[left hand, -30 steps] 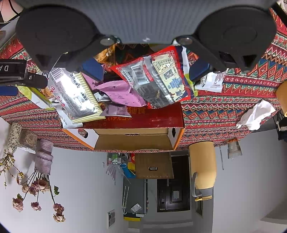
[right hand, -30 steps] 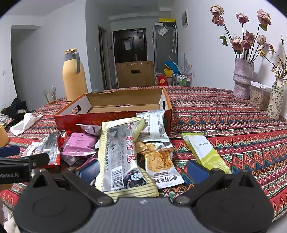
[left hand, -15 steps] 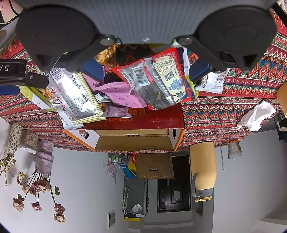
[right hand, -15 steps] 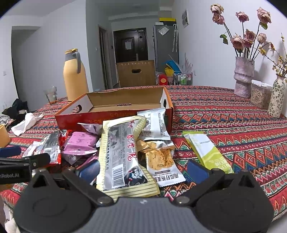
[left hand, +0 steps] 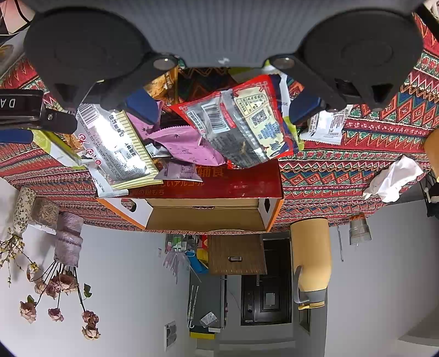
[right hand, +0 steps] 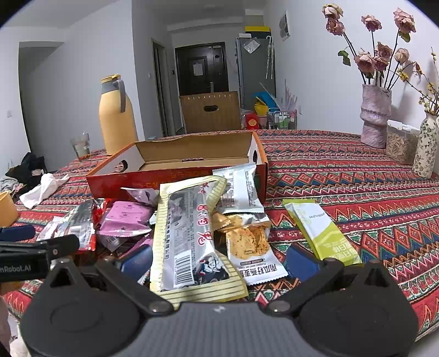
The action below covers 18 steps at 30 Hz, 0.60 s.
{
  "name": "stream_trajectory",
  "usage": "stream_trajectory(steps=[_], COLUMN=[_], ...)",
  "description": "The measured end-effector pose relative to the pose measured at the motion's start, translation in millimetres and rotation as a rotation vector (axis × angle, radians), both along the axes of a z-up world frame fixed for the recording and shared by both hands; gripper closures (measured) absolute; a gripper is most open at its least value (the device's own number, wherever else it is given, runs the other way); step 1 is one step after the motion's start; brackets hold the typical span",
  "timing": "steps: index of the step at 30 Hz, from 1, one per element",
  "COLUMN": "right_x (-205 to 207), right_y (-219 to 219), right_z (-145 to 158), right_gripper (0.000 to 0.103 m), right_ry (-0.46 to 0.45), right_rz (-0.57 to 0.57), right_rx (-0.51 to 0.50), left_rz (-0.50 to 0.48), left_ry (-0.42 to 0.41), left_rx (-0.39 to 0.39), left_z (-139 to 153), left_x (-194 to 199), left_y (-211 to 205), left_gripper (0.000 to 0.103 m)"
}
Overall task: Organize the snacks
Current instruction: 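Move the left tool toward the silver-and-red wafer packet in the pile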
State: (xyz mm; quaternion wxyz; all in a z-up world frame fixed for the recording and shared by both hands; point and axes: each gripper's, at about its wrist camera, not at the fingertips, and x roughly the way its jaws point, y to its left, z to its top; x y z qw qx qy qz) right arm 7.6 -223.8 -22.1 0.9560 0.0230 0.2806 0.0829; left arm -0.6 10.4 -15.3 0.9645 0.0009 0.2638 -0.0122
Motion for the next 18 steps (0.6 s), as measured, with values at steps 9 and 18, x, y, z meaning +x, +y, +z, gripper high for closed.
stream_trajectory(steps=[9,18], right_x=[0.1,0.4], right_y=[1.1,2.3], right_z=[-2.5,-3.9], right_gripper=[0.000,0.000], right_ry=[0.001,0.002], right_rz=[0.001,0.003], right_rx=[0.010,0.009], left_rz=[0.003,0.001], left_ry=[0.008,0.007], left_rx=[-0.023,-0.024], left_z=[-4.5,-5.0], left_x=[0.1,-1.2], left_y=[4.9,5.1], left_gripper=[0.000,0.000])
